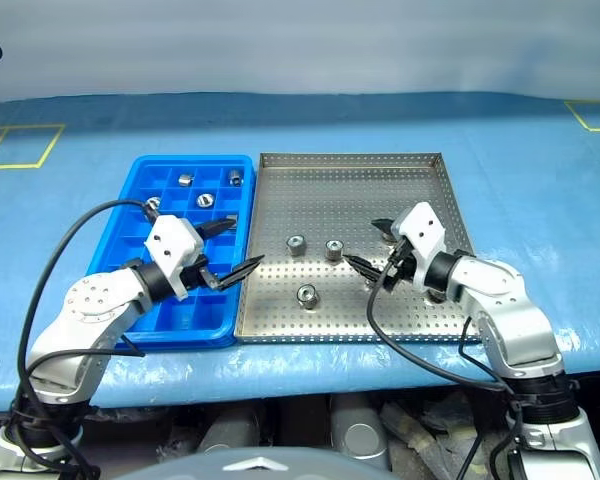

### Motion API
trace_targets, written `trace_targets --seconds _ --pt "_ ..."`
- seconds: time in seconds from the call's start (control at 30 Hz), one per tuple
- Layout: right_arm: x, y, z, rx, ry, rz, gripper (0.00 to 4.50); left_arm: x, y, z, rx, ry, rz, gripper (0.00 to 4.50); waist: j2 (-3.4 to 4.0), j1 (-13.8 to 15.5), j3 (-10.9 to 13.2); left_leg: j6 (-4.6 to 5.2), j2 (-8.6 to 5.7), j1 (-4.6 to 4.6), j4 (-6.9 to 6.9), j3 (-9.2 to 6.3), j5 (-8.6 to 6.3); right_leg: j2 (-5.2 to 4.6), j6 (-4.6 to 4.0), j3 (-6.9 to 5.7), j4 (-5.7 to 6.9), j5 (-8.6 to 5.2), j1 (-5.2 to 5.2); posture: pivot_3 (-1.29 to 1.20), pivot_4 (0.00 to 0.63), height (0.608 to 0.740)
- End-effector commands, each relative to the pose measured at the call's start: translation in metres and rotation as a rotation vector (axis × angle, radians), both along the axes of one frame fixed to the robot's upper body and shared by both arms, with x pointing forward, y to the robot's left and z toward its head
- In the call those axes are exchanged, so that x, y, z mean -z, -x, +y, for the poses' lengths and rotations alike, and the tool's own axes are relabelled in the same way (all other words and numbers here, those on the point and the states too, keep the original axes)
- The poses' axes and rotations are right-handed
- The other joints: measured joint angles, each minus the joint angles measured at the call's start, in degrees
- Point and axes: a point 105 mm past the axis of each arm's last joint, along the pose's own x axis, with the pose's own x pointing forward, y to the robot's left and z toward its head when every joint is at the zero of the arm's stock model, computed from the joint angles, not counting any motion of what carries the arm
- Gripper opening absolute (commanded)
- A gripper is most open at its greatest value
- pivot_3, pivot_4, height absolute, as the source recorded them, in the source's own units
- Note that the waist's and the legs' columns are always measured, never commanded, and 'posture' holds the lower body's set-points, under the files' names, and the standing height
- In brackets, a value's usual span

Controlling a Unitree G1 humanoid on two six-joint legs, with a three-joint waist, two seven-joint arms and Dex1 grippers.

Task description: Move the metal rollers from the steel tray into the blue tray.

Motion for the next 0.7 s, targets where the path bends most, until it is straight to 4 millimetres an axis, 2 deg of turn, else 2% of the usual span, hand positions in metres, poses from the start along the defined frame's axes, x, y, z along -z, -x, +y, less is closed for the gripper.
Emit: trace_targets --seconds 0.03,0.7 --pt "-0.0120 -0.0009 0.0008 -0.002 -0.009 -0.045 4.47 -0.0090 -0.0002 0.0008 -0.006 -0.002 -0.040 4.16 0.00 0.0 0.0 0.00 0.00 0.00 0.00 0.00 0.00 0.00 -0.01 0.00 0.00 0.00 0.00 -0.19 0.150 0.740" --pt "-0.0194 -0.0072 0.0052 0.003 -0.014 -0.088 4.47 -0.0070 0.0027 0.0014 -0.037 0.027 -0.040 4.16 0.00 0.3 0.0 0.00 0.00 0.00 0.01 -0.01 0.00 -0.02 -0.09 0.00 0.01 0.07 0.01 -0.17 0.150 0.740"
